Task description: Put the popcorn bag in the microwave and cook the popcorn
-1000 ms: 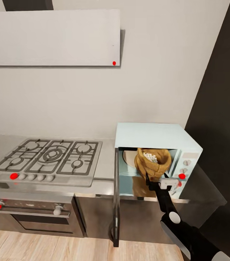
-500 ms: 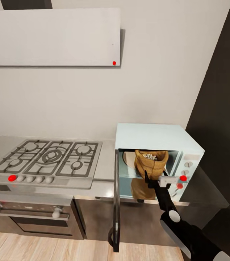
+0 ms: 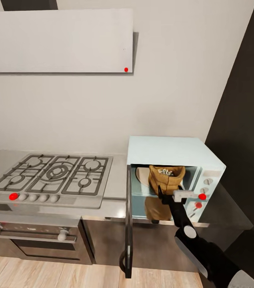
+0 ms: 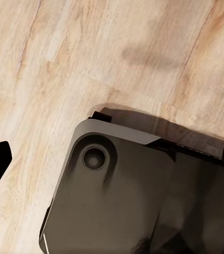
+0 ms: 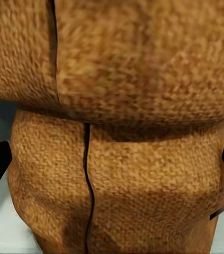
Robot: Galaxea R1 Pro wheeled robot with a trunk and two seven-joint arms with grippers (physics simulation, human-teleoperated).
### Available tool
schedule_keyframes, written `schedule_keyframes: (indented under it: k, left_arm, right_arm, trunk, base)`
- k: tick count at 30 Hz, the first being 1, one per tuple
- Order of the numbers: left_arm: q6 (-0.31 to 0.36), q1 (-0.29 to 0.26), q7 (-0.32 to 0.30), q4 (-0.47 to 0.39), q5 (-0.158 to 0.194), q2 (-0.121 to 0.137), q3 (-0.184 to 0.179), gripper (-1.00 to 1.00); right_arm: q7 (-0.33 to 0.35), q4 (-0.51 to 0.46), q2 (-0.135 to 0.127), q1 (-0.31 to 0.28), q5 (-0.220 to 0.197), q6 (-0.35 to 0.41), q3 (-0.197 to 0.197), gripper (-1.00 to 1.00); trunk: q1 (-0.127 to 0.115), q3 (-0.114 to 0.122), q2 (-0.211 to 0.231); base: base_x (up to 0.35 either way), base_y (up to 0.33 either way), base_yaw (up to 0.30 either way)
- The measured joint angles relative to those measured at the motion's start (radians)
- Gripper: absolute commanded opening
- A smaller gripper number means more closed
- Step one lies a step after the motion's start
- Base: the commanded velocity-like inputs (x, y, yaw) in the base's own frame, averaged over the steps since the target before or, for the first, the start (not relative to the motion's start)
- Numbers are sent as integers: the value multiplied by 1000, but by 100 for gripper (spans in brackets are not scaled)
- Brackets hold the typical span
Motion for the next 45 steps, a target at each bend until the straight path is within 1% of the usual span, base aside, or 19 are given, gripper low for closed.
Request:
schedule_keyframes:
  k: [2, 7, 11, 15, 17, 22, 27, 30, 33, 40, 45]
  left_arm:
    - [0, 0, 0, 0, 0, 0, -1, 100]
    - [0, 0, 0, 0, 0, 0, -1, 100]
    - [0, 0, 0, 0, 0, 0, -1, 100]
    - [0, 0, 0, 0, 0, 0, -1, 100]
    - [0, 0, 0, 0, 0, 0, -1, 100]
    - [0, 0, 0, 0, 0, 0, -1, 100]
    - [0, 0, 0, 0, 0, 0, -1, 100]
    - [0, 0, 0, 0, 0, 0, -1, 100]
    - [0, 0, 0, 0, 0, 0, -1, 100]
    - [0, 0, 0, 0, 0, 0, -1, 100]
    - [0, 0, 0, 0, 0, 0, -1, 100]
  right_arm:
    - [1, 5, 1, -8, 0, 10, 0, 100]
    - [3, 24, 8, -56, -1, 52, 2, 100]
    - [5, 50, 33, -81, 0, 70, 2, 100]
    - [11, 125, 69, -123, 0, 75, 2, 100]
    - [27, 162, 86, -141, 0, 75, 2, 100]
    - [68, 194, 114, -159, -1, 75, 1, 100]
    - [76, 238, 130, -191, -1, 77, 0, 100]
    - [78, 269, 145, -208, -1, 75, 0, 100]
    - [86, 283, 151, -226, -2, 76, 0, 100]
    - [99, 294, 153, -246, -3, 76, -1, 100]
    - [106, 373, 154, -274, -3, 69, -3, 100]
  trunk:
    - [0, 0, 0]
    - [0, 0, 0]
    - [0, 0, 0]
    - [0, 0, 0]
    - [0, 0, 0]
    - [0, 0, 0]
    - [0, 0, 0]
    - [0, 0, 0]
    - [0, 0, 0]
    - [0, 0, 0]
    - [0, 0, 0]
  base:
    - [0, 0, 0]
    - [0, 0, 0]
    - [0, 0, 0]
    - [0, 0, 0]
    - [0, 0, 0]
    - [0, 0, 0]
    - [0, 0, 0]
    - [0, 0, 0]
    - [0, 0, 0]
    - [0, 0, 0]
    - [0, 0, 0]
